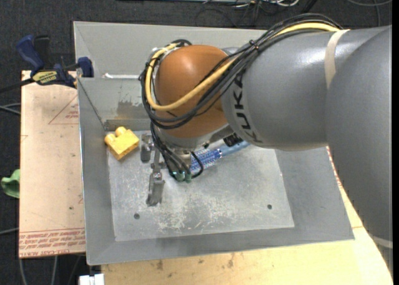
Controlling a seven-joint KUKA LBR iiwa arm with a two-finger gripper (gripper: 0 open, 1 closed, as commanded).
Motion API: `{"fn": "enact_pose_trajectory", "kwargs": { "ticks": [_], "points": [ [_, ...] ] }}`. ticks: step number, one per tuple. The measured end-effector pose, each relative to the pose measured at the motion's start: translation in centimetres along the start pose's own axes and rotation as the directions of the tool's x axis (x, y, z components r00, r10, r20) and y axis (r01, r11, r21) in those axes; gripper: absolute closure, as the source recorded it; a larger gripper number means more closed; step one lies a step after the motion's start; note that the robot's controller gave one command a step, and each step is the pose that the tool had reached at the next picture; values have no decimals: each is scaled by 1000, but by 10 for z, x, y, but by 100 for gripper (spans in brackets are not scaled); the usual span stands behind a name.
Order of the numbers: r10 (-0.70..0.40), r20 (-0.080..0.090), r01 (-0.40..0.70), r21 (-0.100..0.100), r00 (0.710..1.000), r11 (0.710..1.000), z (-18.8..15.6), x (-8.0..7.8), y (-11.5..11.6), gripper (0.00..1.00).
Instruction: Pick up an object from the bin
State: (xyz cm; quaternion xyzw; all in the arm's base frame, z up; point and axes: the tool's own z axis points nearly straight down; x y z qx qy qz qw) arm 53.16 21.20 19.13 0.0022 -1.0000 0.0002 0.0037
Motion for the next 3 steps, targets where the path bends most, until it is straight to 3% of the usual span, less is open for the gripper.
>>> {"fn": "enact_pose_trajectory", "kwargs": {
  "ticks": [1, 2, 3],
  "points": [
    [5, 8, -5, 3, 1000, 1000, 30, -47, -93, 0],
    [65, 5, -65, 1, 998, 998, 55, -44, -141, 0],
    [48, 6, -48, -2, 999, 999, 124, -50, -154, 0]
  ]
}}
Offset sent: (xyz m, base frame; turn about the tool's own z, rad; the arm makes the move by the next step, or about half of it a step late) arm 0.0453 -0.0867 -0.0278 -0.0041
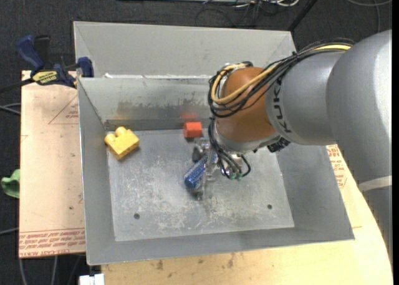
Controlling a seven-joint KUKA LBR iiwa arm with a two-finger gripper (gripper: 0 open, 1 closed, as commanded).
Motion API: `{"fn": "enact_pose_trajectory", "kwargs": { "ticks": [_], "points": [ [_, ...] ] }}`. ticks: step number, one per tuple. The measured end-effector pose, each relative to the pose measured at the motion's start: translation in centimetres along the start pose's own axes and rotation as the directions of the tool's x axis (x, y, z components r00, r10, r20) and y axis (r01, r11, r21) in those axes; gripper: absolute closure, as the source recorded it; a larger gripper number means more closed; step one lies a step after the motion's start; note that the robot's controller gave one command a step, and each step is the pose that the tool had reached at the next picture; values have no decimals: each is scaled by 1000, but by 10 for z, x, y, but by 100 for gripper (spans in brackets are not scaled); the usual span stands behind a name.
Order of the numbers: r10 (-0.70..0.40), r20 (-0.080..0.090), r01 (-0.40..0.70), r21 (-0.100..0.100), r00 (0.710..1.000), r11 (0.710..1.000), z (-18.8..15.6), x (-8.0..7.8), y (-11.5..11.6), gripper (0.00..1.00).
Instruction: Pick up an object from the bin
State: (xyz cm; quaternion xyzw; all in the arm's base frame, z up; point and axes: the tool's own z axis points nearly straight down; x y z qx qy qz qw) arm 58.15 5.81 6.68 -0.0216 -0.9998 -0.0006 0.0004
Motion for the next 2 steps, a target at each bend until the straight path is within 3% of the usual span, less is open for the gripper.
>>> {"fn": "enact_pose_trajectory", "kwargs": {
  "ticks": [1, 2],
  "points": [
    [0, 3, 0, -1, 1000, 1000, -3, -1, 0, 100],
    [113, 9, -113, -3, 994, 994, -146, 14, 18, 100]
  ]
}}
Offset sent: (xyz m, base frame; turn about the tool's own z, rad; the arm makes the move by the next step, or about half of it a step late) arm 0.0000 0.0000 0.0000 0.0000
